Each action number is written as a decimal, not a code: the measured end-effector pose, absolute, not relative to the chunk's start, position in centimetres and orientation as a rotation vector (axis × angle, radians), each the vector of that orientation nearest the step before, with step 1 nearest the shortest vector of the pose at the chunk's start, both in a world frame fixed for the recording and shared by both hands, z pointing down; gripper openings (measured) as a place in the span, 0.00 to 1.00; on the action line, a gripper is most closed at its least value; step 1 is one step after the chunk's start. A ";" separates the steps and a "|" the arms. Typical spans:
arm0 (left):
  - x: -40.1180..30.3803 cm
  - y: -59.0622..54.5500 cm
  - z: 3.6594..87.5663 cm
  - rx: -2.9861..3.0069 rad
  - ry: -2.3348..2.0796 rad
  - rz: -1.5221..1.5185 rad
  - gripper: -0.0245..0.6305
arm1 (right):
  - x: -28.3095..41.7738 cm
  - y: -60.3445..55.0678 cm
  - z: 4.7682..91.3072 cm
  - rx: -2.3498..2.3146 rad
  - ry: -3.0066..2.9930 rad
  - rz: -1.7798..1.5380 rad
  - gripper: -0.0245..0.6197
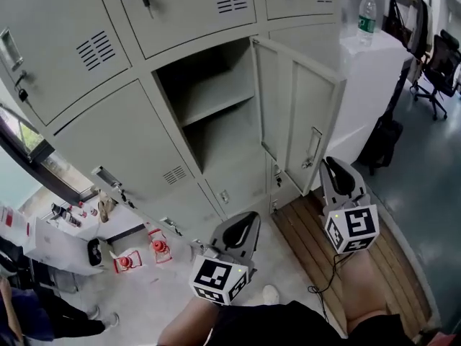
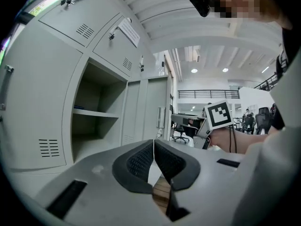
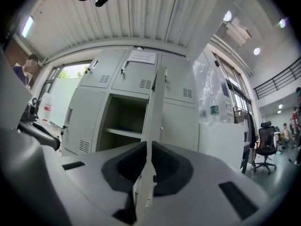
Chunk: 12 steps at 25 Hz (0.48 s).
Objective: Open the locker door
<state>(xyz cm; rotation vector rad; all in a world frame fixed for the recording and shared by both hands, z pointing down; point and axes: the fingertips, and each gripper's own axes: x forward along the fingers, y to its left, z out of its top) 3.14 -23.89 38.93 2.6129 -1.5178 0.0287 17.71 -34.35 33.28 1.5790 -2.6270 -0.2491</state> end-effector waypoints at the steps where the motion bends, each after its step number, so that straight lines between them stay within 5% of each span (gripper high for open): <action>1: 2.9 -23.5 39.0 2.597 -1.544 0.031 0.07 | 17.2 -33.9 32.9 1.553 -2.644 -0.274 0.15; 12: -1.2 -18.2 38.3 2.516 -1.708 0.048 0.07 | 7.3 -27.3 34.9 1.153 -2.857 -0.116 0.12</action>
